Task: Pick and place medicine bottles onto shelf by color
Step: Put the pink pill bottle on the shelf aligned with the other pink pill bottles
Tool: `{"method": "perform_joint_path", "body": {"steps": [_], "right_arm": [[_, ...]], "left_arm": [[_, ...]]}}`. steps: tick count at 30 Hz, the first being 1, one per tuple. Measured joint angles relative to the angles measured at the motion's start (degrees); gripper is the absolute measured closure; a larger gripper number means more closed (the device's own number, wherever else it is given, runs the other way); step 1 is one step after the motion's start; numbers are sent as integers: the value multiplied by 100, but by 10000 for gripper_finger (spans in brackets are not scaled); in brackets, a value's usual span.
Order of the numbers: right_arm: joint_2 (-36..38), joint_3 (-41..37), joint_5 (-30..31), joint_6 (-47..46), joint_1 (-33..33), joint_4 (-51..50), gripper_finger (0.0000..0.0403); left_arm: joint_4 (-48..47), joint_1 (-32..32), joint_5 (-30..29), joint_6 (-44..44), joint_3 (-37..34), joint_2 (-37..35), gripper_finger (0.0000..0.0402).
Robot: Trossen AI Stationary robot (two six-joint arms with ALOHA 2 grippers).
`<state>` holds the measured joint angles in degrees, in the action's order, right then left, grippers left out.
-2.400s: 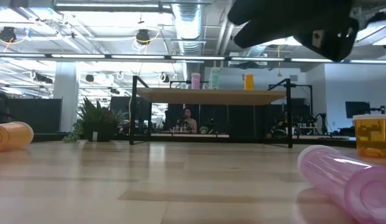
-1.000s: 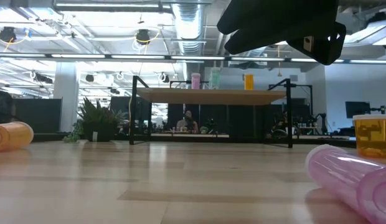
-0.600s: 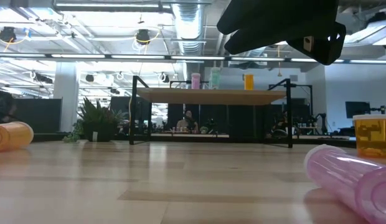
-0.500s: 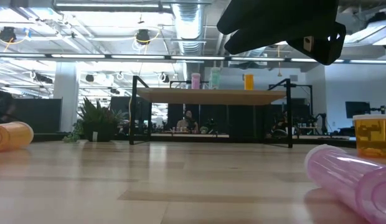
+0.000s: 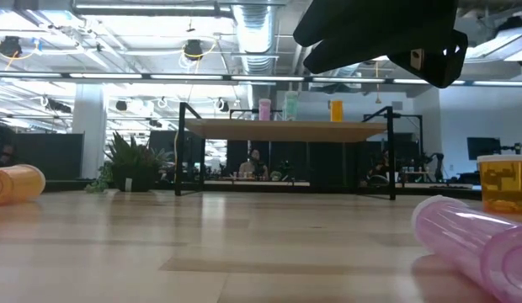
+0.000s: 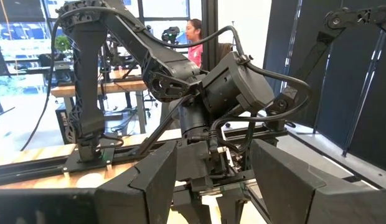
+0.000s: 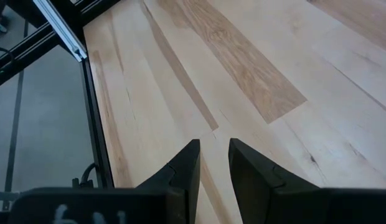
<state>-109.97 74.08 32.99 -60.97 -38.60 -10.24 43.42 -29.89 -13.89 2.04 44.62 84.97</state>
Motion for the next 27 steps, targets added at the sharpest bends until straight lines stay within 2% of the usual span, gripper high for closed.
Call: {"method": "perform_joint_path", "body": {"steps": [27], "right_arm": [[0,0,0,-2,1,-2,295]], "left_arm": [[0,0,-1,-105,0,0,207]]}}
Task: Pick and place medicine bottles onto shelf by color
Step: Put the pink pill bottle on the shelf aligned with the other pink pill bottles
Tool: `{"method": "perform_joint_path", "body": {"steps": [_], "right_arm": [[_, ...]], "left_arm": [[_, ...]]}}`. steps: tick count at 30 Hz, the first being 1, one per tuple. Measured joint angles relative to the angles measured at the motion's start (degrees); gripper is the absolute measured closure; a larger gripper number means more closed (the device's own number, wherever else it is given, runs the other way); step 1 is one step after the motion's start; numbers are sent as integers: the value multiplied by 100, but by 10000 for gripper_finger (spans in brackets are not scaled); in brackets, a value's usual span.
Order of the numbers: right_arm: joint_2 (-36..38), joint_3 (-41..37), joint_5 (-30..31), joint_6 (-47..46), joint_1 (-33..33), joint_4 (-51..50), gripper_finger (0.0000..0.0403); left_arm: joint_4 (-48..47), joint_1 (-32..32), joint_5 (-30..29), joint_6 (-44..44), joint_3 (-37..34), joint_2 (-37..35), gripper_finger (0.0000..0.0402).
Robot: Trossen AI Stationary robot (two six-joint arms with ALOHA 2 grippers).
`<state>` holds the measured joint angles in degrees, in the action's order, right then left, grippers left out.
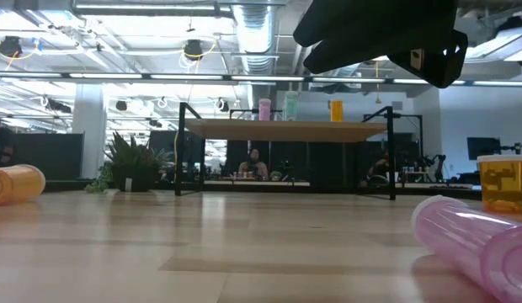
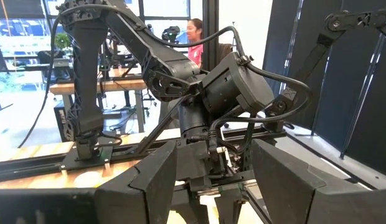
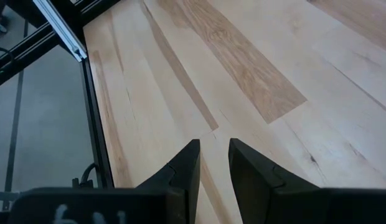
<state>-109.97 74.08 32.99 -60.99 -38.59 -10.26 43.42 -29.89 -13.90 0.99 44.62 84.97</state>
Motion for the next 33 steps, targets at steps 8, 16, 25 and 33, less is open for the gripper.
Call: {"method": "perform_joint_path", "body": {"steps": [8,16,25,33], "right_arm": [[0,0,0,4,0,-38,295],[0,-3,-27,-325,2,61,295],[0,-4,-986,-1077,-40,-198,266],[0,-4,-1445,-1855,-320,-590,214]], "left_arm": [[-7,4,102,-11,0,0,207],[-47,0,309,-60,0,2,207],[-48,2,305,-95,0,2,207],[-81,0,305,-212,0,2,207]]}}
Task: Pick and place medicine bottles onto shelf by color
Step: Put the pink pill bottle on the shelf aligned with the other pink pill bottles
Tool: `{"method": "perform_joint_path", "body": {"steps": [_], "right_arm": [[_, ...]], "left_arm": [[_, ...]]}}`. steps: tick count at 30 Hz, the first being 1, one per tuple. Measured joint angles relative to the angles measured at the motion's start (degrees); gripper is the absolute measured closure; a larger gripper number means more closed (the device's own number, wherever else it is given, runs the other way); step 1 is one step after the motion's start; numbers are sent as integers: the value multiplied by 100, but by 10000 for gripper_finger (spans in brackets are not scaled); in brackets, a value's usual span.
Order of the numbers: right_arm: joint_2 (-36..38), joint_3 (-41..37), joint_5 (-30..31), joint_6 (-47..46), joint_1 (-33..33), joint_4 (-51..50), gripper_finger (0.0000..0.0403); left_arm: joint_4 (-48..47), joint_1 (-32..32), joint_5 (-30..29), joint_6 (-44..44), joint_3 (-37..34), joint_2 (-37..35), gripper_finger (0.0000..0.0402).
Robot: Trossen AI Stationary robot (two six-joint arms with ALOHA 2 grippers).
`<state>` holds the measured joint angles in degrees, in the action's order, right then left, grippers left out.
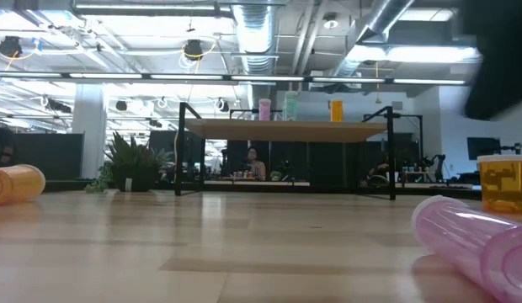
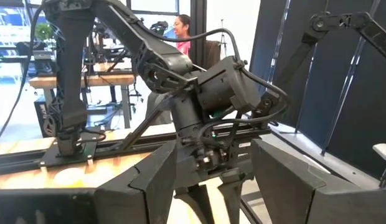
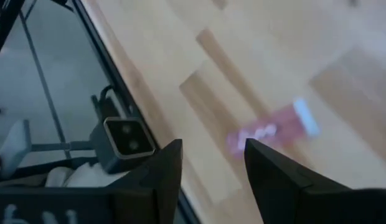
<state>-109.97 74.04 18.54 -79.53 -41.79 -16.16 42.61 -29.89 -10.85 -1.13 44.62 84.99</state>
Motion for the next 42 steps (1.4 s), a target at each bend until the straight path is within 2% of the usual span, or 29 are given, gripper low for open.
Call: {"method": "perform_joint_path", "body": {"steps": [8,15,28,31,34,42], "right_arm": [[-31,-37,-44,-776,-305,-48,182],[-252,-32,87,-1624,-300,-163,178],[-376,-42,70,-1655,36,-335,188],[-376,-42,-238,-1611,75,-352,188],[-376,-37,-286,-1602,108,-420,188],[-544,373,-379,-1617,106,-1183,189]], "left_arm": [[4,0,-5,-50,0,0,207],[-15,0,-10,-66,0,0,207],[-181,0,-9,-171,0,2,207],[-214,1,-9,-172,0,2,207],[-274,1,-9,-173,0,2,207],[-304,0,-11,-173,0,2,207]]}}
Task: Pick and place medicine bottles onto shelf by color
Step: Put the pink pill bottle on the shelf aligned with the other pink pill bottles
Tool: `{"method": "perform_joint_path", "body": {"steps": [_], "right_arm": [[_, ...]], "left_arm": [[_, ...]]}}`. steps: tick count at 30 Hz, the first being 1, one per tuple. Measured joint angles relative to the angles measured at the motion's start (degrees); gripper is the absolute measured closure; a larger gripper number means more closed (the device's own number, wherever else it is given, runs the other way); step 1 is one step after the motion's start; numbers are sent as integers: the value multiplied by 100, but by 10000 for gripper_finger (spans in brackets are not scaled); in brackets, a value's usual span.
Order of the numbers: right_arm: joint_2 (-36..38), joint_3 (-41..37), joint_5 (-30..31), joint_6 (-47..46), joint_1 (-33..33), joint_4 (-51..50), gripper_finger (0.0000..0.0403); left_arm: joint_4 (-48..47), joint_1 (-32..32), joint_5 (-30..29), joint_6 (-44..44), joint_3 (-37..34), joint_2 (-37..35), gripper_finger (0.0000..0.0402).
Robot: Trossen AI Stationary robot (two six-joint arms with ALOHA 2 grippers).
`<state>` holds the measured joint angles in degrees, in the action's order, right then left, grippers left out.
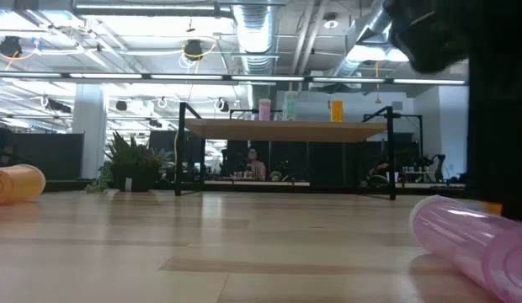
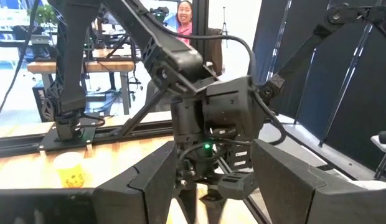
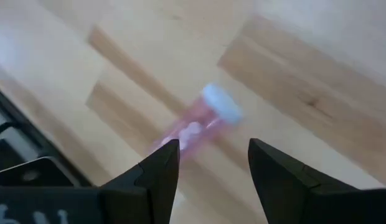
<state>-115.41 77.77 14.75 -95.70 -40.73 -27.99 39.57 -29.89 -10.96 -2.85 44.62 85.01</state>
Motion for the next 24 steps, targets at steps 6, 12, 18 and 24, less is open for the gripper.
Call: {"method": "perform_joint_path", "body": {"steps": [6,12,18,24], "right_arm": [[-422,1173,11,107,-52,-1466,204],[-835,1851,13,171,-44,-1828,226],[-963,1849,15,122,-3,-1816,227],[-960,1850,19,125,44,-1829,213]], "left_arm": [[-18,0,-27,0,0,-2,207],[-31,0,-35,-86,0,-2,207],[-55,0,-37,-103,0,-2,207],[-70,0,-37,-105,0,-2,207]]}}
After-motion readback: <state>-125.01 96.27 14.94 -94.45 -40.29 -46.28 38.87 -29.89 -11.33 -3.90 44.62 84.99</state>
